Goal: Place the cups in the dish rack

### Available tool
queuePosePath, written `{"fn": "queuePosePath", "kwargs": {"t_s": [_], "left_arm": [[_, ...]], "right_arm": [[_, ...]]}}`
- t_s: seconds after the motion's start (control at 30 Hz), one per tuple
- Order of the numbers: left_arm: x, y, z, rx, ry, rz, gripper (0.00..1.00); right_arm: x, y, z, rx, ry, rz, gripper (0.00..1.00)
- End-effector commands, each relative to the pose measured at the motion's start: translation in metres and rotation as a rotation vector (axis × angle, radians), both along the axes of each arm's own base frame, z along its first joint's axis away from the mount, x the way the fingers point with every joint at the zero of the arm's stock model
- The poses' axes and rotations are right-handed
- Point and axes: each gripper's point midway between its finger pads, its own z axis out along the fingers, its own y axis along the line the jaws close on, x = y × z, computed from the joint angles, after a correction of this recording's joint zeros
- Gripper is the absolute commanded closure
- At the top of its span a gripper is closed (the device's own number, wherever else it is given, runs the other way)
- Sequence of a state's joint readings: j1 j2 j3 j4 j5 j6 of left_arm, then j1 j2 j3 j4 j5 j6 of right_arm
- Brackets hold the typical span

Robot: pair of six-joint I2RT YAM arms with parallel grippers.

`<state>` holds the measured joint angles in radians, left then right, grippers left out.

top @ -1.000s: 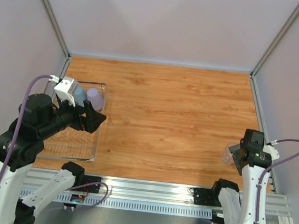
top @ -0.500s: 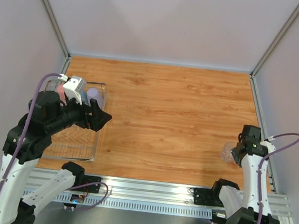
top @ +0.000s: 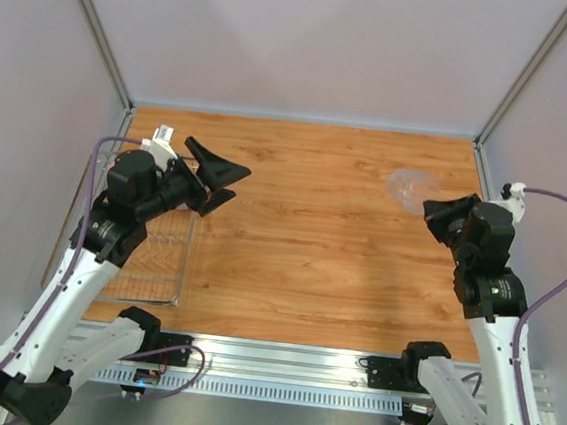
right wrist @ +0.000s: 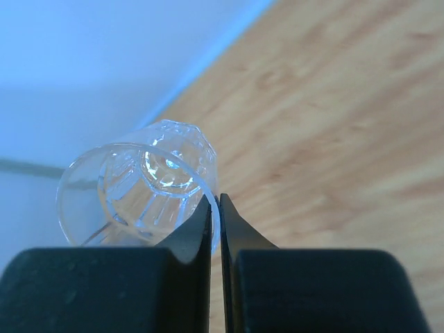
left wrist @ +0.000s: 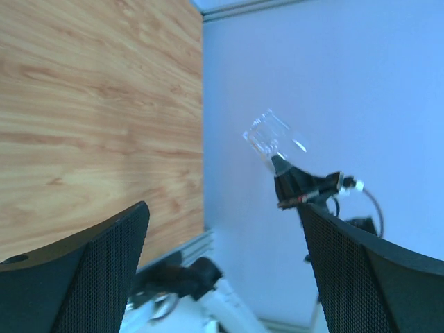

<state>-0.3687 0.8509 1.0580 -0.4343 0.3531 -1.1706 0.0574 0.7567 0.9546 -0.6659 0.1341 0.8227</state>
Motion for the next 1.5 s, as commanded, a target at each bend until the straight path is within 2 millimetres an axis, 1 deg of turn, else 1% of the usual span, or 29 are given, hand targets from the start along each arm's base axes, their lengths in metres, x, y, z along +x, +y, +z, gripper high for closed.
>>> {"fn": "queuePosePath", "kwargs": {"t_s": [0.0,0.03,0.07,0.1,0.13,0.17,0.2,0.23,0.27,0.3,0.33,0.37,0.4,0.43,0.47,0.53,0.6,0.67,0.73,0.77,0.8,0.87,0.9,1.0,1.13,1.27,1.3,1.37,1.47], "left_arm": [[0.014,-0.007,0.073,-0.376,0.075,0.077,0.0],[0.021,-0.012,0.074,-0.435,0.121,0.091,0.0],[0.026,-0.02,0.083,-0.497,0.128,0.1,0.0],[0.029,-0.025,0.09,-0.572,0.186,0.112,0.0],[0.043,-0.037,0.08,-0.569,0.243,0.129,0.0],[0.039,-0.051,0.104,-0.598,0.234,0.098,0.0],[0.044,-0.061,0.111,-0.608,0.243,0.083,0.0],[0.057,-0.082,0.108,-0.609,0.273,0.063,0.0],[0.049,-0.096,0.135,-0.641,0.251,0.003,0.0],[0.058,-0.114,0.13,-0.628,0.28,-0.013,0.0],[0.058,-0.12,0.136,-0.628,0.271,-0.019,0.0],[0.057,-0.124,0.15,-0.641,0.249,-0.023,0.0],[0.06,-0.129,0.15,-0.639,0.251,0.001,0.0],[0.066,-0.133,0.14,-0.617,0.279,0.028,0.0],[0.069,-0.133,0.142,-0.618,0.282,0.045,0.0],[0.07,-0.133,0.134,-0.596,0.299,0.069,0.0],[0.071,-0.132,0.132,-0.578,0.293,0.08,0.0],[0.075,-0.132,0.133,-0.574,0.281,0.103,0.0],[0.079,-0.142,0.127,-0.555,0.298,0.089,0.0],[0.076,-0.146,0.133,-0.56,0.299,0.066,0.0],[0.078,-0.155,0.127,-0.553,0.316,0.051,0.0],[0.076,-0.165,0.13,-0.565,0.324,0.014,0.0],[0.078,-0.17,0.127,-0.563,0.335,0.008,0.0],[0.073,-0.18,0.132,-0.562,0.326,-0.022,0.0],[0.073,-0.182,0.139,-0.568,0.3,-0.019,0.02],[0.077,-0.183,0.148,-0.586,0.278,-0.015,0.06],[0.079,-0.186,0.146,-0.578,0.285,-0.017,0.07],[0.079,-0.189,0.149,-0.581,0.283,-0.026,0.09],[0.085,-0.194,0.144,-0.59,0.296,-0.023,0.13]], "right_arm": [[0.012,0.044,0.107,0.033,-0.379,0.176,0.99],[0.014,0.052,0.118,0.043,-0.414,0.21,1.0],[0.014,0.066,0.134,0.056,-0.472,0.263,1.0],[0.014,0.074,0.142,0.043,-0.496,0.296,0.99],[0.017,0.081,0.152,0.032,-0.517,0.318,1.0],[0.014,0.093,0.161,0.032,-0.542,0.354,1.0],[0.014,0.099,0.166,0.008,-0.558,0.376,0.99],[0.013,0.102,0.178,0.007,-0.587,0.381,1.0],[0.014,0.11,0.178,0.009,-0.584,0.4,1.0],[0.016,0.111,0.18,0.005,-0.585,0.396,0.99],[0.016,0.114,0.183,0.006,-0.592,0.405,0.99],[0.016,0.117,0.187,0.012,-0.596,0.415,1.0],[0.015,0.119,0.19,0.011,-0.601,0.421,0.99],[0.013,0.118,0.193,0.013,-0.613,0.418,0.99],[0.011,0.117,0.197,0.011,-0.625,0.409,0.99],[0.008,0.113,0.205,0.011,-0.653,0.394,1.0],[0.004,0.112,0.215,0.003,-0.678,0.399,0.99],[0.003,0.116,0.216,-0.008,-0.675,0.425,0.99],[0.004,0.121,0.221,-0.009,-0.685,0.446,0.99],[0.003,0.125,0.223,-0.013,-0.691,0.469,0.99],[0.002,0.126,0.228,-0.015,-0.703,0.478,1.0],[0.003,0.134,0.227,-0.025,-0.694,0.504,0.99],[0.004,0.136,0.226,-0.044,-0.695,0.512,1.0],[0.008,0.138,0.221,-0.07,-0.67,0.513,1.0],[0.012,0.14,0.216,-0.079,-0.66,0.51,0.99],[0.016,0.149,0.213,-0.08,-0.655,0.546,1.0],[0.019,0.152,0.211,-0.082,-0.65,0.553,1.0],[0.021,0.156,0.21,-0.085,-0.65,0.564,1.0],[0.023,0.161,0.207,-0.092,-0.64,0.576,0.99]]}}
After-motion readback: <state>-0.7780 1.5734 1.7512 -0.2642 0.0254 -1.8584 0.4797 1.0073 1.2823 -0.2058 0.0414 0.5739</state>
